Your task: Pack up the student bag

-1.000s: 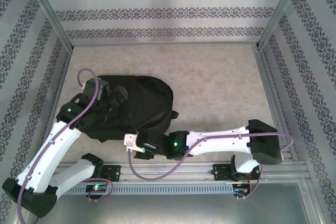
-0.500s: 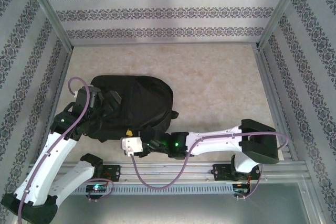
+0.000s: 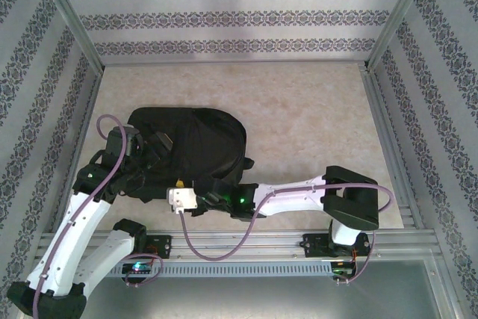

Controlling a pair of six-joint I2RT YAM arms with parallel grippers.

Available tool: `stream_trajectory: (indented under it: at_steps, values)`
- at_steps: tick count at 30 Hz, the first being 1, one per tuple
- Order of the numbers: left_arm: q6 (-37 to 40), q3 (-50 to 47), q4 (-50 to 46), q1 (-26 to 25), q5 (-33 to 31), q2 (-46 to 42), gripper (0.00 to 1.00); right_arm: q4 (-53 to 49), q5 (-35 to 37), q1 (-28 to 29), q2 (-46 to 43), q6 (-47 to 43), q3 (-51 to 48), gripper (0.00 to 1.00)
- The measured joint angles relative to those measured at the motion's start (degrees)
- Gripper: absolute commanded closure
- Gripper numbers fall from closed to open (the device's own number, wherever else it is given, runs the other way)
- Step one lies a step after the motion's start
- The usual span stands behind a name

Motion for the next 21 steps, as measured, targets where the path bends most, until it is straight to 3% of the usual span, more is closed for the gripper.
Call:
stream_trajectory:
  at_steps: [5,12,21]
  values:
    - [0.2,-0.1,0.5,1.0,1.4,-0.2,0.04,0.8,1.2,-0.1,1.6,0.0,0.3,0.67]
    - [0.9,-0.2,0.6,2.2,2.3,-0.3,0.04,1.7,2.4,-1.2,1.7,0.6,0.3,0.99]
    - [1.2,-0.3,0.2,2.6,2.7,-0.3,0.00,3.8,1.2,-3.2,-3.7,4.9,-4.5,1.00]
